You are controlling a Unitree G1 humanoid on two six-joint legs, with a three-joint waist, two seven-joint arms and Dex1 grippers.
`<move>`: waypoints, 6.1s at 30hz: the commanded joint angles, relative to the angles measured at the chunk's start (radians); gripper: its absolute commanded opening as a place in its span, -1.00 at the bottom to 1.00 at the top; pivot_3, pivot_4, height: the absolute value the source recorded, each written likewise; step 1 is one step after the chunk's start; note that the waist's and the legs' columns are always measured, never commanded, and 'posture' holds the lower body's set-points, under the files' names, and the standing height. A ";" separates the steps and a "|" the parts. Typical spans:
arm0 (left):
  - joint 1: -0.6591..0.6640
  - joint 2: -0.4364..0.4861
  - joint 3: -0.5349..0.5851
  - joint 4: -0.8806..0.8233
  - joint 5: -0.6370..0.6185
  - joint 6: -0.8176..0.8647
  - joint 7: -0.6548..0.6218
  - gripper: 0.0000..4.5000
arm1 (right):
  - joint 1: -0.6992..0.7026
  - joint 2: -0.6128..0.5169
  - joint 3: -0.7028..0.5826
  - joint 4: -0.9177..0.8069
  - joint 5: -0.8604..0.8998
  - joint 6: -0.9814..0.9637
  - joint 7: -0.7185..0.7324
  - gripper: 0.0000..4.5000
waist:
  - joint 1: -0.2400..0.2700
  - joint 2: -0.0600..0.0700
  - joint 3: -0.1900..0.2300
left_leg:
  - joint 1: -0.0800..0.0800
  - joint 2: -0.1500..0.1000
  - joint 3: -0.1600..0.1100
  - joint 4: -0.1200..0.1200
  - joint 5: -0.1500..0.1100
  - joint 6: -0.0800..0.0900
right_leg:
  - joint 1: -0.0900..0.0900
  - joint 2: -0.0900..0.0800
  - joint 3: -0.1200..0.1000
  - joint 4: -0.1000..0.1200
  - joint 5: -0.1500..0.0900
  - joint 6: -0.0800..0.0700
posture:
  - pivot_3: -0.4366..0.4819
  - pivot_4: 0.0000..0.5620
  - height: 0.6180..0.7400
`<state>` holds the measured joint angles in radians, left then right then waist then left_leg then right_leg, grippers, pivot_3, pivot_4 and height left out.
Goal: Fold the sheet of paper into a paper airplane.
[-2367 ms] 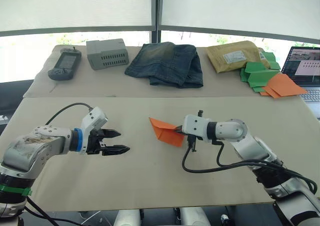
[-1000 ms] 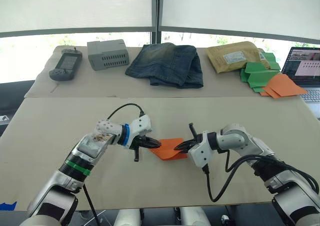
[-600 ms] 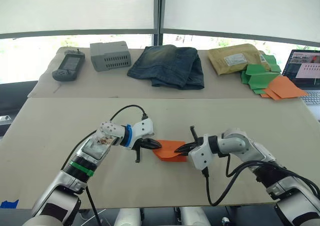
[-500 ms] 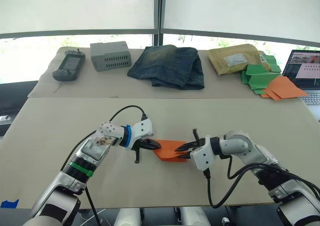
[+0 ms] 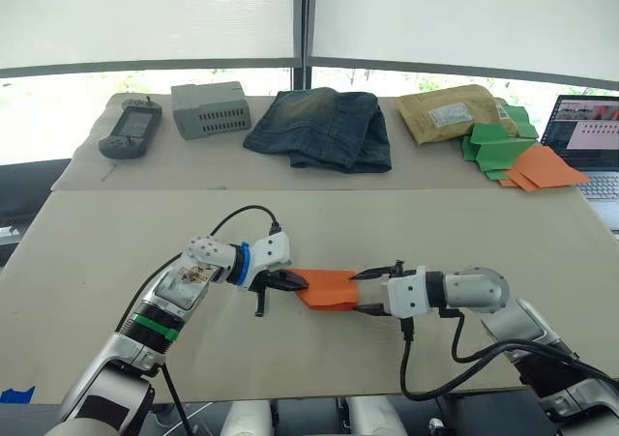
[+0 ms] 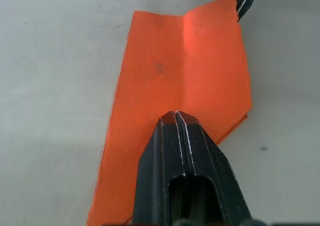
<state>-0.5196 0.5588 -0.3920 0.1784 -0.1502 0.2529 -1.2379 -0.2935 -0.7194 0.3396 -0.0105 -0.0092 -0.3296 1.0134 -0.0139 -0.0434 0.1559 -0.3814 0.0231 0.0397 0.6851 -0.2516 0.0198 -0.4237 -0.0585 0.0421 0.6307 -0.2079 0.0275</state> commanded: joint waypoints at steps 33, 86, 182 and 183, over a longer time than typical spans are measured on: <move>0.004 -0.006 0.007 0.075 0.026 -0.010 -0.045 -1.00 | -0.125 0.058 -0.077 0.016 0.400 0.870 0.191 -0.96 | 0.004 0.000 0.000 | -0.003 0.005 0.000 0.000 0.000 0.001 | -0.001 0.001 -0.001 -0.002 0.001 0.000 | -0.05 -0.47 0.70; -0.008 -0.120 0.046 0.147 0.022 -0.051 0.040 -1.00 | -0.094 0.104 -0.288 -0.128 0.433 0.952 -0.006 0.04 | 0.003 0.000 0.000 | -0.007 0.006 0.001 0.000 0.000 0.001 | -0.006 0.003 -0.001 -0.004 0.003 0.000 | -0.05 -0.47 0.70; 0.097 -0.017 0.107 -0.087 -0.033 0.051 0.058 -1.00 | 0.119 0.230 -0.011 -0.063 0.126 0.709 -0.197 -0.99 | -0.002 0.001 -0.006 | 0.008 0.010 -0.001 -0.009 0.000 0.001 | 0.000 0.003 -0.001 -0.004 -0.004 -0.009 | -0.05 -0.47 0.70; 0.100 -0.018 0.097 -0.073 -0.019 0.037 0.058 -1.00 | 0.120 0.232 -0.020 -0.072 0.131 0.710 -0.201 -0.99 | -0.001 0.001 -0.006 | 0.007 0.010 -0.001 -0.009 0.000 0.001 | 0.000 0.003 -0.001 -0.004 -0.004 -0.009 | -0.05 -0.47 0.70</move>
<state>-0.4194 0.5414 -0.2822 0.1069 -0.1902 0.3233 -1.1836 -0.2063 -0.4691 0.3155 -0.1284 0.1408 0.3257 0.8255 -0.0150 -0.0428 0.1503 -0.3752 0.0332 0.0386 0.6765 -0.2521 0.0207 -0.4247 -0.0553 0.0414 0.6263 -0.2117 0.0184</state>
